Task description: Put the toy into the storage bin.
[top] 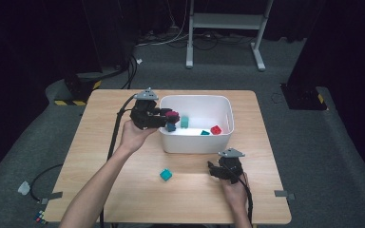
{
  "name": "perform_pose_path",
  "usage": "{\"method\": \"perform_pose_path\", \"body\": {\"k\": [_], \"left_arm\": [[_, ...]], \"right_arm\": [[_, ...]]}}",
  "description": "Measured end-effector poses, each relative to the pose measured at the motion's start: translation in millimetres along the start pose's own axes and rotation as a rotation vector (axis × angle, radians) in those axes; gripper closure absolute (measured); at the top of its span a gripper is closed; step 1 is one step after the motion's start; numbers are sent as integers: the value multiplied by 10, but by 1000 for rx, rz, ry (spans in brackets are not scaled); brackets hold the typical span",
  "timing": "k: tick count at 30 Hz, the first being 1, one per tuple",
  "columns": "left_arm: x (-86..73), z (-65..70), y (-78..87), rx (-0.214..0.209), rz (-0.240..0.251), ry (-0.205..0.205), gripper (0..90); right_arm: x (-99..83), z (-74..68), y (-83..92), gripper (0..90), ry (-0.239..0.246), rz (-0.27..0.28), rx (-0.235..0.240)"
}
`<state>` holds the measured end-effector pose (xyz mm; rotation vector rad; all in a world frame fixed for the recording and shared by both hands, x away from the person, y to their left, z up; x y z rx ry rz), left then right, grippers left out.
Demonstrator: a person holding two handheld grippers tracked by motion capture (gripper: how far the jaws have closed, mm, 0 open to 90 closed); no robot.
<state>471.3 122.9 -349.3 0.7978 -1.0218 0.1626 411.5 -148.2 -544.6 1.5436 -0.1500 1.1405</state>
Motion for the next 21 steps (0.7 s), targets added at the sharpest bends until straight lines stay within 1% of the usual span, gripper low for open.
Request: {"method": "perform_pose_path", "body": {"k": [3,4,5,6,8,11,14,18,21], "left_arm": [[52,-20,-79,24,1,1,588],[65,-32,-109,38,1,0,587],[75,-47,-139,46,11,9,587],[83,-67,-173,40,20,32,587],[90,-90,-245,40,25,53,587],[87,-100,-378,62,4,43,587],[90,-97,-470,79,-19,37,586],[97,-74,-574,107,-39,7,585],[96,-79,-612,104,-36,13,584]], "right_arm": [[0,0,0,306,0,0,0],[0,0,0,306,0,0,0],[0,0,0,306,0,0,0],[0,1,-1,306,0,0,0],[0,1,0,306,1,0,0],[0,2,-1,306,1,-1,-1],[0,2,-1,306,1,-1,-1],[0,3,-1,306,1,-1,0],[0,3,-1,306,1,-1,0]]}}
Point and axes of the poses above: each handheld gripper's, and its own axes: y roughly backward along the jaws, x roughly out of its top, z roughly to its right, the point moved 3 cm from there along -y, roughly forward along the jaws, and after that the axes turned 9 degrees about y, right-handed, at the moved point
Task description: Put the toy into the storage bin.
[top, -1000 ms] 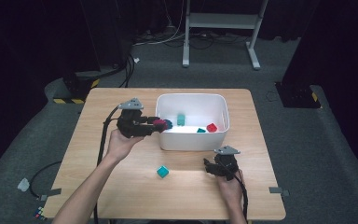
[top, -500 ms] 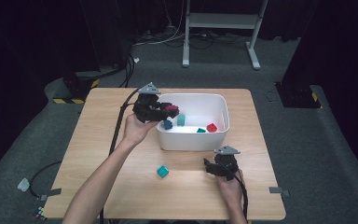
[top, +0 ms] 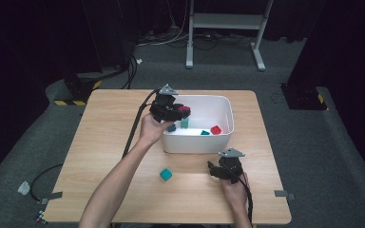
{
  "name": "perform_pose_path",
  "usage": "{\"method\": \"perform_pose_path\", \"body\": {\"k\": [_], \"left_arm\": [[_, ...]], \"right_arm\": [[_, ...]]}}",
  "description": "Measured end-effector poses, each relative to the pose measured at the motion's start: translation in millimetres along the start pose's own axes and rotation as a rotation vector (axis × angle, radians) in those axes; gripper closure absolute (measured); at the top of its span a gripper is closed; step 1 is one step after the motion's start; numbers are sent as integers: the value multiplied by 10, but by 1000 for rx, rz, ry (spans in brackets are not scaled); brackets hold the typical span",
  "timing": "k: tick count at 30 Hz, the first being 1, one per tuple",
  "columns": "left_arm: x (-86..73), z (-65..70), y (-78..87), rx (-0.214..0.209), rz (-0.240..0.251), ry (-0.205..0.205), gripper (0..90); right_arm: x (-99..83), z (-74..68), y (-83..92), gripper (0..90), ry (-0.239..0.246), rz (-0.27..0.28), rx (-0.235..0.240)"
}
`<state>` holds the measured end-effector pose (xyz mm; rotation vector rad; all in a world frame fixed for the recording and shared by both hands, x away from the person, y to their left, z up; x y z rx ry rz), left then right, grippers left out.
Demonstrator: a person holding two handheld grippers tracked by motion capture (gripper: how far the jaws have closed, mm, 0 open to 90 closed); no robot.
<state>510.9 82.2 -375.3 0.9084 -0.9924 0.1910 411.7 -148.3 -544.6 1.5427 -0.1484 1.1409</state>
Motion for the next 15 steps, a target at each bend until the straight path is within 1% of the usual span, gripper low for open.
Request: {"method": "perform_pose_path", "body": {"k": [1,3,6,7,9,10,11,15], "left_arm": [[1,-3,-12,-5,-2,1,584],[11,-12,-52,-1,-15,4,584],[16,11,-98,-16,-12,25,584],[13,28,-108,-14,-14,19,584],[6,81,-126,14,-28,-28,584],[5,91,-129,22,-30,-39,583],[5,95,-133,28,-33,-46,583],[0,64,-157,24,-37,-36,582]], "right_arm": [[0,0,0,306,0,0,0],[0,0,0,305,0,0,1],[-1,-3,1,304,1,1,2],[-1,-3,1,304,0,0,2],[-1,-2,0,304,1,1,2],[-1,-2,0,304,1,1,2],[-1,-4,1,304,0,1,2],[-1,-2,1,304,2,1,1]]}}
Point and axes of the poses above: each handheld gripper's, and its own axes: y roughly backward along the jaws, x roughly out of its top, z roughly to its right, the point moved 3 cm from there along -y, roughly forward along the jaws, and after that the axes turned 9 degrees about y, right-handed, at the moved point
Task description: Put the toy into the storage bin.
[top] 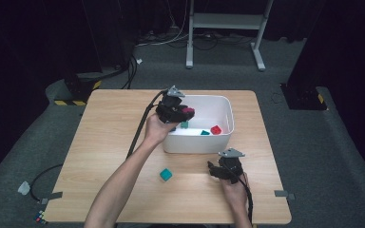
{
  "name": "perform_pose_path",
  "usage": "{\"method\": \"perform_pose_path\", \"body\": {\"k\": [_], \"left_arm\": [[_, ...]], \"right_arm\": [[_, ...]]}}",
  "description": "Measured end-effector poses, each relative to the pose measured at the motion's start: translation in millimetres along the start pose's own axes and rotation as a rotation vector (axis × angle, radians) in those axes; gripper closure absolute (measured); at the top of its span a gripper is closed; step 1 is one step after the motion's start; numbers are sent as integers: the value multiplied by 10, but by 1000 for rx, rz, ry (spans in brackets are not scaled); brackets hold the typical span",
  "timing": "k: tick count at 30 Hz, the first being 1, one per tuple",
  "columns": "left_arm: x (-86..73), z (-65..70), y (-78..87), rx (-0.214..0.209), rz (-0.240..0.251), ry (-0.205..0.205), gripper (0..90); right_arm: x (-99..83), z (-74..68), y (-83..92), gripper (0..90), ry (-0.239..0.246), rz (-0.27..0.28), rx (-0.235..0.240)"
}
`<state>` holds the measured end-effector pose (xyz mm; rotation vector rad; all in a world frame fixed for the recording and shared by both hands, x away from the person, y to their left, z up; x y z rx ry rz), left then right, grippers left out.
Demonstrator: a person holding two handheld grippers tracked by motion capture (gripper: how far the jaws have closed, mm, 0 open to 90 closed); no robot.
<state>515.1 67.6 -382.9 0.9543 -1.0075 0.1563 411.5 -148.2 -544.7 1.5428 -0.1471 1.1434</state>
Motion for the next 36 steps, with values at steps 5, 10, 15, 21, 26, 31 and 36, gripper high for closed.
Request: {"method": "perform_pose_path", "body": {"k": [5,10,15,21,26,31,36], "left_arm": [[-19,6,-29,4,-4,4,578],[16,52,50,2,24,5,421],[11,65,189,-1,49,9,339],[-62,45,382,17,51,15,288],[-133,48,505,3,47,9,244],[-191,45,535,-14,28,3,185],[-283,30,602,-11,36,10,173]], "right_arm": [[0,-2,0,304,-2,0,0],[0,-2,-1,304,-3,0,2],[1,-1,0,303,-1,0,1],[0,-2,0,304,-1,0,1],[1,-2,0,304,-2,0,2],[4,2,-4,304,0,-1,3],[8,1,-7,304,-1,0,3]]}}
Point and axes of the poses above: each handheld gripper's, and its own axes: y roughly backward along the jaws, x roughly out of its top, z roughly to its right, the point moved 3 cm from there along -y, roughly forward along the jaws, and after that the axes turned 9 degrees about y, right-handed, at the moved point
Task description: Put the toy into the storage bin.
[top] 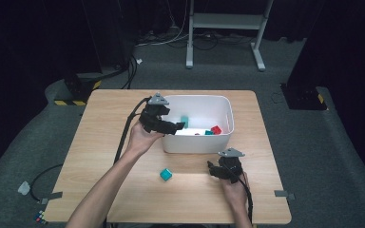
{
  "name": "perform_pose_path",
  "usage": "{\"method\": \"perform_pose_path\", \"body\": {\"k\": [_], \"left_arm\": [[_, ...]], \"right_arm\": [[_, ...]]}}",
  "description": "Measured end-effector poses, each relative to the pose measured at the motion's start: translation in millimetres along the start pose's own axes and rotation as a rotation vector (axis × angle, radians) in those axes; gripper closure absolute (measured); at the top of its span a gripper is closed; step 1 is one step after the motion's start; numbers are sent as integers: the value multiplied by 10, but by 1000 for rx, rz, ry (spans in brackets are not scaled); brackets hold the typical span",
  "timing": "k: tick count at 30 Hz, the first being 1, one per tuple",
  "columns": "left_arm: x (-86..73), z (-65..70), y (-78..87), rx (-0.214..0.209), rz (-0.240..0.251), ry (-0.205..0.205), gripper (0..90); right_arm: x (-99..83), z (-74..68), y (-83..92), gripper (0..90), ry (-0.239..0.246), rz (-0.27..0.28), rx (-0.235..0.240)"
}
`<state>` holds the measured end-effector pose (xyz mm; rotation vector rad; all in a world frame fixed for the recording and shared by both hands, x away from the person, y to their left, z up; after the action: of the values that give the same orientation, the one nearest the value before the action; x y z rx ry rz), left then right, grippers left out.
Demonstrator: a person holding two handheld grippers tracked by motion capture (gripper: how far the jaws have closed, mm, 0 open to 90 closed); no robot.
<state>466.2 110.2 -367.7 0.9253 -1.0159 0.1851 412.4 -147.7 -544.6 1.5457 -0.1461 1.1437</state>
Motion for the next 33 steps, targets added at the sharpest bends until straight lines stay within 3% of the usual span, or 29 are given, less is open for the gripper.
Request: {"method": "perform_pose_path", "body": {"k": [9,15,22,26,33], "left_arm": [[-102,-20,199,-14,41,18,173],[-254,33,313,17,48,-19,175],[-418,-8,393,24,71,21,159],[-511,-10,422,7,86,38,160],[-696,-6,451,10,74,48,162]], "right_arm": [[-5,-5,6,303,4,-1,2],[-5,-5,7,303,4,0,0],[-4,-4,5,303,4,0,2],[-4,-5,5,303,3,-1,2],[-4,-4,4,303,4,0,2]]}}
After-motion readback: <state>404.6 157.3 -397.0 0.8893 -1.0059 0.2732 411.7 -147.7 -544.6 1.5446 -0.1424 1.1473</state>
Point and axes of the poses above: each handheld gripper's, and its own axes: y roughly backward along the jaws, x roughly out of its top, z roughly to its right, the point moved 3 cm from there along -y, roughly forward along the jaws, and after that the axes turned 9 degrees about y, right-handed, at the moved point
